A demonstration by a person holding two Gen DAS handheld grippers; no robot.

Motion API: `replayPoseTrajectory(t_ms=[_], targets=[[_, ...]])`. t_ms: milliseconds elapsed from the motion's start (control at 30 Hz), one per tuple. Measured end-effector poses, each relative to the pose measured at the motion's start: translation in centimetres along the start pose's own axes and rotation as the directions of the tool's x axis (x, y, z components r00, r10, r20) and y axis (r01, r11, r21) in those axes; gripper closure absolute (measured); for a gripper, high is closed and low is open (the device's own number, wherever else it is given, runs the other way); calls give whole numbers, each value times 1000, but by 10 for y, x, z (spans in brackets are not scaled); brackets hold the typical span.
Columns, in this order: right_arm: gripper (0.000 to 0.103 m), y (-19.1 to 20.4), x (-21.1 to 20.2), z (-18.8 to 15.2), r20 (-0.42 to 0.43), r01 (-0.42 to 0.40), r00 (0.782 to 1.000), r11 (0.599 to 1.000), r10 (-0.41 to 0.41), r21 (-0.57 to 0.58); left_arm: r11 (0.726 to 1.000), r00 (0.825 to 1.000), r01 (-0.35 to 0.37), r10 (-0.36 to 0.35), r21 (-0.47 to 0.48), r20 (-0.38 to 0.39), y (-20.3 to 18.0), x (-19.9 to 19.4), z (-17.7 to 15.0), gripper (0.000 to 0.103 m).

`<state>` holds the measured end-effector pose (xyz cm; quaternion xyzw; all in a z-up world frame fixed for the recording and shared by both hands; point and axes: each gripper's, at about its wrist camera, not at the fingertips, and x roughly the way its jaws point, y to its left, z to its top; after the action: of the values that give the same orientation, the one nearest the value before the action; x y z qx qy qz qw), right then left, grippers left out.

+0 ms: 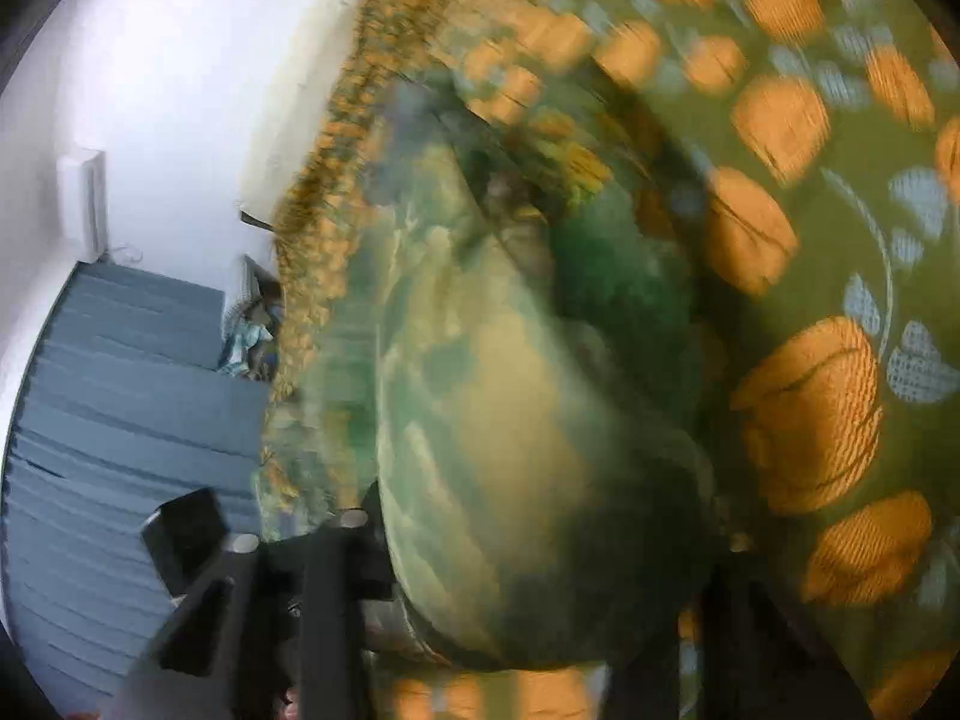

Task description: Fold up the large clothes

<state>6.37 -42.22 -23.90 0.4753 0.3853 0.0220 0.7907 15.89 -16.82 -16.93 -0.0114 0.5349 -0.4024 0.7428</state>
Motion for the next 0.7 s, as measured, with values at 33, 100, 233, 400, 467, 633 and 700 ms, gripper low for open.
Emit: replayPoseTrajectory(t_ms=[33,100,233,400,467,633,700], targets=[[67,22,-7,-2,23,32,999,996,-30,-85,999,999,38,-37,-39,24,7,-16,3,3],[67,79,-19,-11,82,92,994,956,-72,-277,990,990,96,-85,-100,109,24,-58,9,3],[67,188,-14,-44,183,200,977,783,-111,-589,975,964,178,-145,-136,223,55,-138,13,2],[67,294,52,-129,216,248,969,422,-124,-872,970,932,179,-113,-165,344,97,-226,-9,2],[67,314,87,-163,203,234,970,299,-132,-925,965,923,160,-71,-209,377,122,-249,-24,2],[67,300,174,-260,148,150,961,-7,-233,-989,947,950,93,8,-306,313,164,-249,-60,2],[67,289,183,-285,192,175,955,-93,-228,-980,947,959,67,25,-315,281,166,-239,-68,2]])
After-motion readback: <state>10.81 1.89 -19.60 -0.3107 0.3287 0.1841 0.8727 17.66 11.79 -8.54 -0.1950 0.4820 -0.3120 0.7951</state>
